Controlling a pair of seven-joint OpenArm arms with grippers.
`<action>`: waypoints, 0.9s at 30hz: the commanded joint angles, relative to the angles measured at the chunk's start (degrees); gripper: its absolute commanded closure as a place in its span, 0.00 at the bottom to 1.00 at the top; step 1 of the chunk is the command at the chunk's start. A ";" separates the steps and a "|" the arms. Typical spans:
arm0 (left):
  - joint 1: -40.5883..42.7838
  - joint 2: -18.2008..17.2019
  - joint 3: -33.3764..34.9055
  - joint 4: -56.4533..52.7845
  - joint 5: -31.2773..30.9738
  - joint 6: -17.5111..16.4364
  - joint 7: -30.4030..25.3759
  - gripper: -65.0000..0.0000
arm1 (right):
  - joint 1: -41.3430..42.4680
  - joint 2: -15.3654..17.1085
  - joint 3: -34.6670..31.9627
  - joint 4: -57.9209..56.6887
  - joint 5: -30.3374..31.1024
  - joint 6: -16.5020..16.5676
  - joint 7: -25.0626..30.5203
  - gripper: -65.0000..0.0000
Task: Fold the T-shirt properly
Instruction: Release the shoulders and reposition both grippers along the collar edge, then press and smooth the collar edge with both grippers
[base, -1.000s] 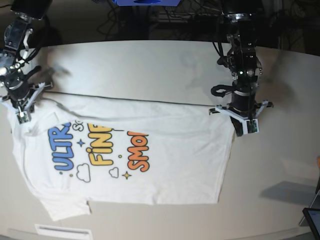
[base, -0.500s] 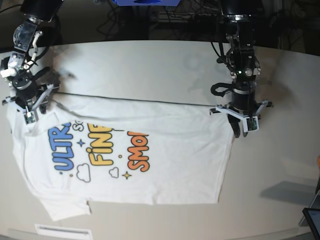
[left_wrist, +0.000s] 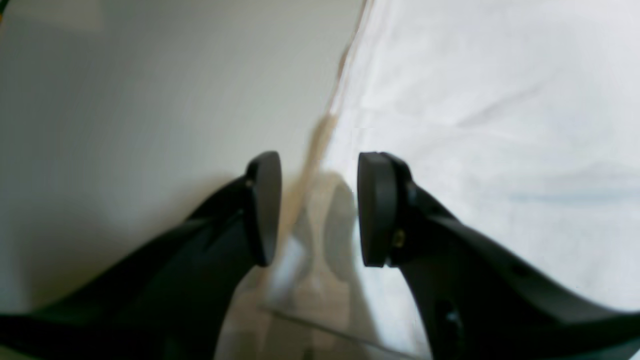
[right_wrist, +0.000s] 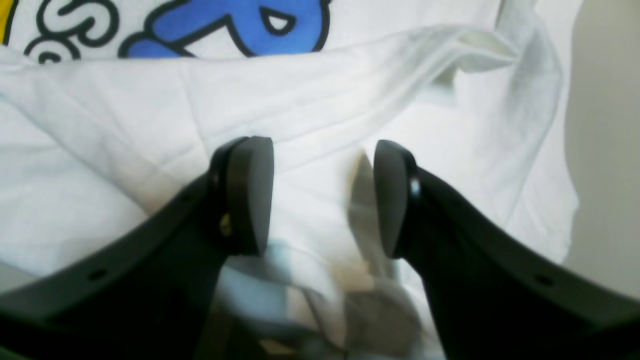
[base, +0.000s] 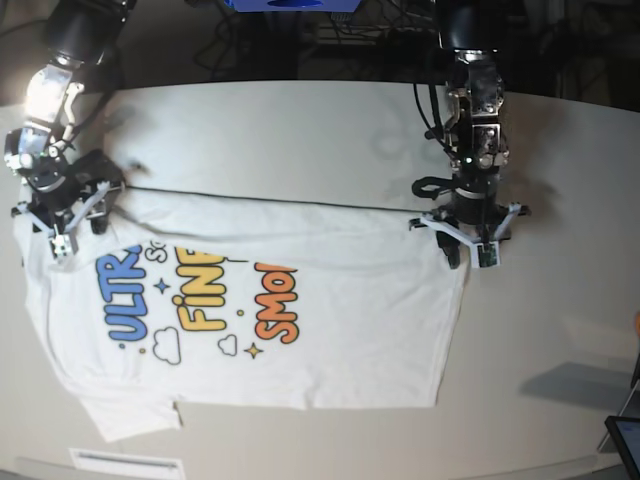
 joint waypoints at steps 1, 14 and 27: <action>-0.62 -0.19 0.85 0.31 0.17 -0.46 -1.69 0.61 | 0.43 0.60 0.19 0.11 0.02 -0.11 0.21 0.52; 5.09 -1.60 1.29 -1.00 0.70 -0.46 -1.69 0.61 | -3.44 0.60 0.19 0.28 -0.07 -0.11 0.21 0.52; 12.74 -1.86 1.29 5.68 0.79 -0.46 -1.69 0.61 | -10.47 0.25 0.27 5.73 0.02 -0.11 0.12 0.52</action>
